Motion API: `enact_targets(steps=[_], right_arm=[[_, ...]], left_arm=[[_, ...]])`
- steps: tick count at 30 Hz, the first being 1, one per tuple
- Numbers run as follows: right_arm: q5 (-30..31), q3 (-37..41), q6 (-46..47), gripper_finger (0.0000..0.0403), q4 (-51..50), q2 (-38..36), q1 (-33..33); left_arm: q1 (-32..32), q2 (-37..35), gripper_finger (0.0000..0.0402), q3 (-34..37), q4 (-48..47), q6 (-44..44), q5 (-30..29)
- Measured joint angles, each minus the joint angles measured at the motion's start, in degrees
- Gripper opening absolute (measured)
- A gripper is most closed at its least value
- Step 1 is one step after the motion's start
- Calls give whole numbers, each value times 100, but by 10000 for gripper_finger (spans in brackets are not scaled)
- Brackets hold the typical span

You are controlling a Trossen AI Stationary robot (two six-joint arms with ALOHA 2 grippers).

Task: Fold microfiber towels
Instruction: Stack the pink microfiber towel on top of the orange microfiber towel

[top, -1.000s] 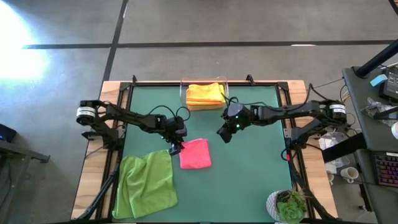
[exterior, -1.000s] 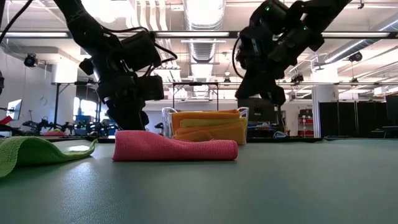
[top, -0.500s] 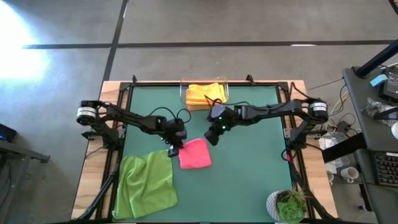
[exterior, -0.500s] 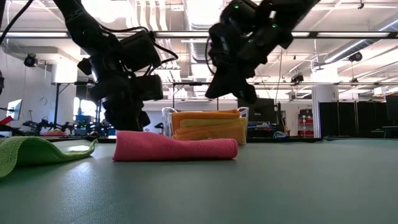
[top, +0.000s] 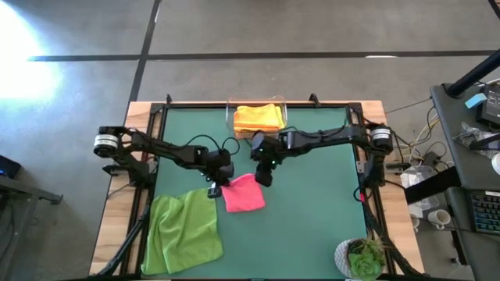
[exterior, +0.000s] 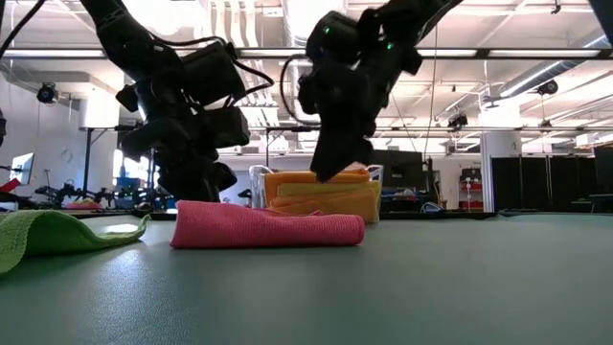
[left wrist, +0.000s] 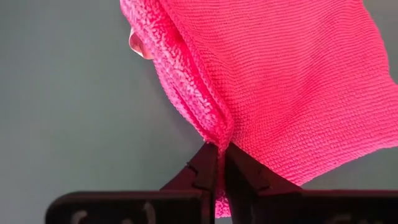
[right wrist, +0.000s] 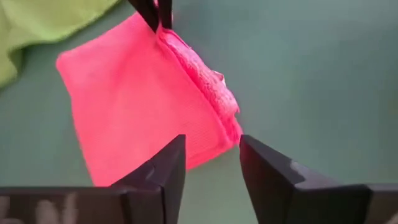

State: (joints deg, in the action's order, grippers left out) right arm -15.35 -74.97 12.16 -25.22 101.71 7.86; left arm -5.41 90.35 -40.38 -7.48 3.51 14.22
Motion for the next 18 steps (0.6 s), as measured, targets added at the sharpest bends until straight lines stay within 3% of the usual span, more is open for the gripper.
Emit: enact_targets(steps=[6,18], right_arm=[[-534,-42,-427,144,803,557,-52],[-252,-363,-716,147,862,986,-72]], left_arm=[[-4,-5,2,0,-53,283,-44],[-11,-11,2,-7,-252,703,-77]])
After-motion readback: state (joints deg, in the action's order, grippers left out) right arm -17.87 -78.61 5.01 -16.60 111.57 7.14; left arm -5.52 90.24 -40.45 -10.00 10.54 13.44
